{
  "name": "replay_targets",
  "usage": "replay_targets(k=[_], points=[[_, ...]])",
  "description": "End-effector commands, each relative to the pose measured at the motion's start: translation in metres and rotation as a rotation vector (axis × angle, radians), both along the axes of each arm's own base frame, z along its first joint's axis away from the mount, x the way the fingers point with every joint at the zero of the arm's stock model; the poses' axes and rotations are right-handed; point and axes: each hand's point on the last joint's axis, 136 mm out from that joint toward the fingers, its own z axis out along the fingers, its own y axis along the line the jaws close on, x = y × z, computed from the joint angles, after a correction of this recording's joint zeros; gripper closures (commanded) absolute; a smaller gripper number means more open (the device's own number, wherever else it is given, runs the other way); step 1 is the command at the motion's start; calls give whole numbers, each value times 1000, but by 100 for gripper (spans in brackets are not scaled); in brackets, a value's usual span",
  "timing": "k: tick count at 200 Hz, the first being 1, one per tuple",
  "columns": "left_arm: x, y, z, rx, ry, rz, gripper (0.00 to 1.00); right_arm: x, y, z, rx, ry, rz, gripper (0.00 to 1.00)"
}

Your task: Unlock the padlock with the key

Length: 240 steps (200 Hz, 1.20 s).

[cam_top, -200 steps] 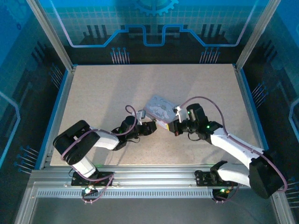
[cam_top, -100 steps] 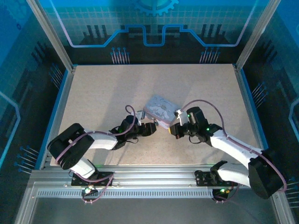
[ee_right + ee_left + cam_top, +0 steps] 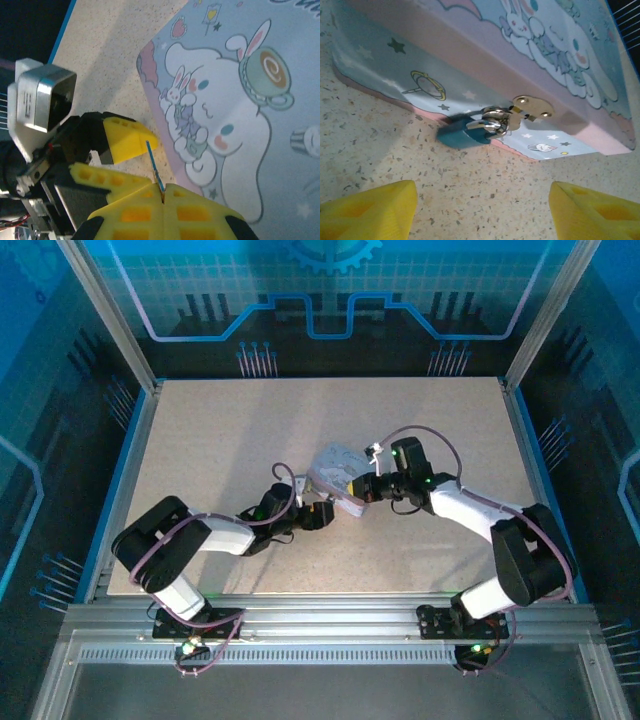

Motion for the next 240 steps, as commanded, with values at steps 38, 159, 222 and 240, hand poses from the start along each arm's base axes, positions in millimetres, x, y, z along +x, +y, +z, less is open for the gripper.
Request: replay_targets(k=[38,159,222,240], points=[[18,-14,5,19,-87,-55,27,2,-16,-34,-73,134,-62,98],[37,-25,-12,84,-146,-88,29,-12,-22,-53,-120,174,-60,98],[35,-28,-20,70,-124,-100,40,-11,-20,-52,-117,169,-52,98],[34,-30,-21,59,-119,-101,44,-11,-19,-51,-115,166,-53,98]])
